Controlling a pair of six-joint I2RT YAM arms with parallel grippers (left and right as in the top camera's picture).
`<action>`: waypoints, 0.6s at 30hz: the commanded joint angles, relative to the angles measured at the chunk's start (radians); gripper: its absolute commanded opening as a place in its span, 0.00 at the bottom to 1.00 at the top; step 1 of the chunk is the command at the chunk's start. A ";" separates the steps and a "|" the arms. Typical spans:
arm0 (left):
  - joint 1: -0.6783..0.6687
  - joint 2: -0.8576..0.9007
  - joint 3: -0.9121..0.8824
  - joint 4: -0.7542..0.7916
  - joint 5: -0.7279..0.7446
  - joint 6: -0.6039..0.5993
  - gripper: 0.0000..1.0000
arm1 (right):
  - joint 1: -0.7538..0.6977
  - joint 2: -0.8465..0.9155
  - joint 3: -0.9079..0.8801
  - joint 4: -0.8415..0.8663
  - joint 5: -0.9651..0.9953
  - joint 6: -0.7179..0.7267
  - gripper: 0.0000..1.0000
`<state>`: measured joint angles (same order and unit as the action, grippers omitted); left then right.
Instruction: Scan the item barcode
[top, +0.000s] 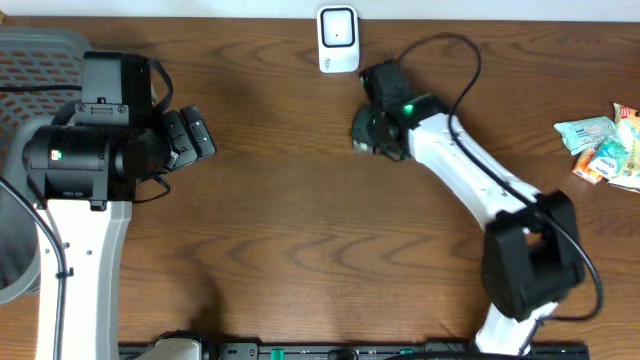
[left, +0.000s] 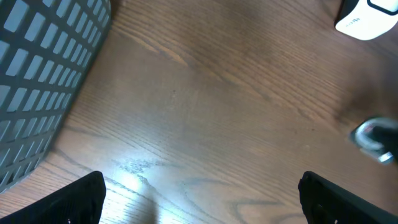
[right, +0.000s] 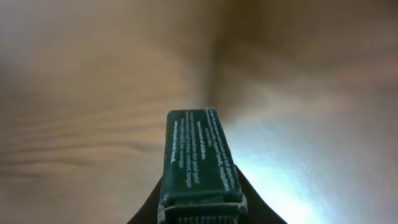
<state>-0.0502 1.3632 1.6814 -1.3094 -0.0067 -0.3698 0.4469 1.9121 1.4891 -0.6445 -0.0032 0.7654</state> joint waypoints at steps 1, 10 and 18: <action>0.003 -0.005 0.002 -0.003 -0.013 -0.012 0.97 | -0.009 -0.059 0.003 0.100 0.017 -0.186 0.08; 0.003 -0.005 0.002 -0.003 -0.013 -0.012 0.98 | -0.008 -0.061 0.003 0.402 0.082 -0.412 0.17; 0.003 -0.005 0.002 -0.003 -0.013 -0.012 0.98 | -0.007 -0.040 0.003 0.581 0.143 -0.415 0.13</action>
<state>-0.0502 1.3632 1.6814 -1.3094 -0.0067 -0.3698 0.4431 1.8652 1.4891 -0.0910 0.1040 0.3801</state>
